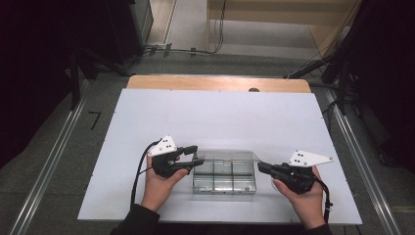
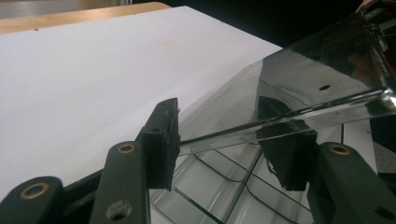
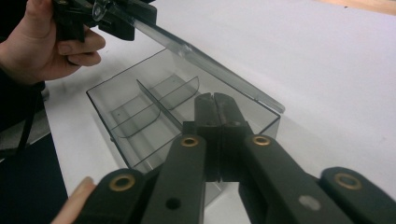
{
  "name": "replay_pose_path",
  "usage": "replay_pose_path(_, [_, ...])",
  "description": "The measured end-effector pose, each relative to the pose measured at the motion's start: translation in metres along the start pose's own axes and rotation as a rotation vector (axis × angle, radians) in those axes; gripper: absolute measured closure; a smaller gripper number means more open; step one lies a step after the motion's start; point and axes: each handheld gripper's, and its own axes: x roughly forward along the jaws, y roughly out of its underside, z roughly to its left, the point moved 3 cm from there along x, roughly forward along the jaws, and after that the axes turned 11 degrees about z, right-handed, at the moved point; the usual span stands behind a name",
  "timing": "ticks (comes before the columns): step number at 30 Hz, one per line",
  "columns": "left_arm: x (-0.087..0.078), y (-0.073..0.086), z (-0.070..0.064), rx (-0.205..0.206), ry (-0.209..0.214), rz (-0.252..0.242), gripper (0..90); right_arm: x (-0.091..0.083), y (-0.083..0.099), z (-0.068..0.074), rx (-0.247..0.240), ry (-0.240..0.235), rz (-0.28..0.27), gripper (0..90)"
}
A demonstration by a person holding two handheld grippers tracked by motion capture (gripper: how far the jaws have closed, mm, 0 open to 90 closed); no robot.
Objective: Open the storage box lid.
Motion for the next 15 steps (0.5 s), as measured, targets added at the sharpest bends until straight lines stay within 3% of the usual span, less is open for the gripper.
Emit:
replay_pose_path(5, [-0.001, -0.001, 0.002, -0.014, 0.016, -0.014, 52.2, -0.007, 0.001, -0.005, 0.011, -0.008, -0.037, 77.1])
replay_pose_path(11, [-0.003, -0.003, 0.006, -0.021, 0.028, -0.024, 55.2, -0.007, -0.007, -0.009, 0.027, 0.047, -0.072, 53.7])
replay_pose_path(15, [-0.003, -0.004, 0.008, -0.030, 0.026, -0.031, 57.7, 0.001, -0.016, -0.014, 0.031, 0.054, -0.089, 50.0])
